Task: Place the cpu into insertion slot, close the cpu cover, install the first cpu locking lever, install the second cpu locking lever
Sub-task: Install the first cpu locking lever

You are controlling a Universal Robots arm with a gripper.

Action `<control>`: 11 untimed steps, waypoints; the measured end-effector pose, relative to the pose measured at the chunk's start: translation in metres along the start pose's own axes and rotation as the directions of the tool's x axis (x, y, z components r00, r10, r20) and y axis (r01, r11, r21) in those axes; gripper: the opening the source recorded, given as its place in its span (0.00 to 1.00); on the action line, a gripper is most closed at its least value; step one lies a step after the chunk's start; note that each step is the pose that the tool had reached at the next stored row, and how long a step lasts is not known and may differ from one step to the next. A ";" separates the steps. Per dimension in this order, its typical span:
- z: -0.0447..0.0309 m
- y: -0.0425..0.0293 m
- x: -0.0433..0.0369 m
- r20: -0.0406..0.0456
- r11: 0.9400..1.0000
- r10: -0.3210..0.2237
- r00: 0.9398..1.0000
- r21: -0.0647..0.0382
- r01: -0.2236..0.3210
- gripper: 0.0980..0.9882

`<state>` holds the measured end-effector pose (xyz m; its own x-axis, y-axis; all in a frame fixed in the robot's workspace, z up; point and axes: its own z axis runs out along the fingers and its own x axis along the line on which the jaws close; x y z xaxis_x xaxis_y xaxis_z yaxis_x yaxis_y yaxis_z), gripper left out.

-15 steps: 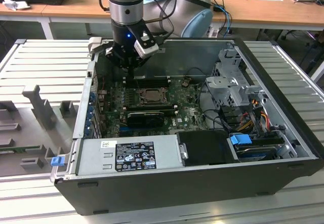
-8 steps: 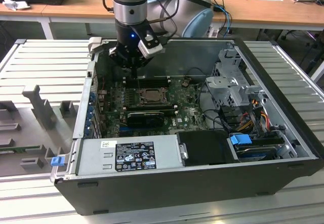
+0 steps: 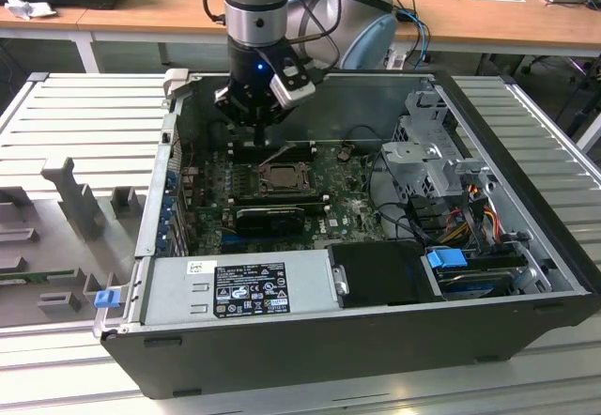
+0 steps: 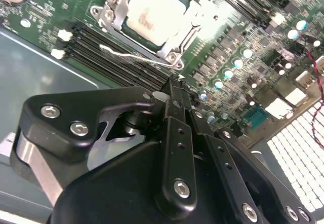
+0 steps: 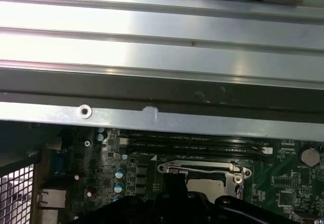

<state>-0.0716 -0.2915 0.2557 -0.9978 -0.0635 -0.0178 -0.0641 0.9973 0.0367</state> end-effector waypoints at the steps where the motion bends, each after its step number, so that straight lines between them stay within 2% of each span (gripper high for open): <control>1: 0.0001 -0.0001 -0.0015 0.000 1.000 0.000 1.000 0.000 0.000 0.01; 11: 0.0014 -0.0006 -0.0137 0.000 1.000 0.000 1.000 0.002 0.000 0.01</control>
<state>-0.0579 -0.2912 0.2545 -0.9978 -0.0635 -0.0177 -0.0641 0.9973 0.0350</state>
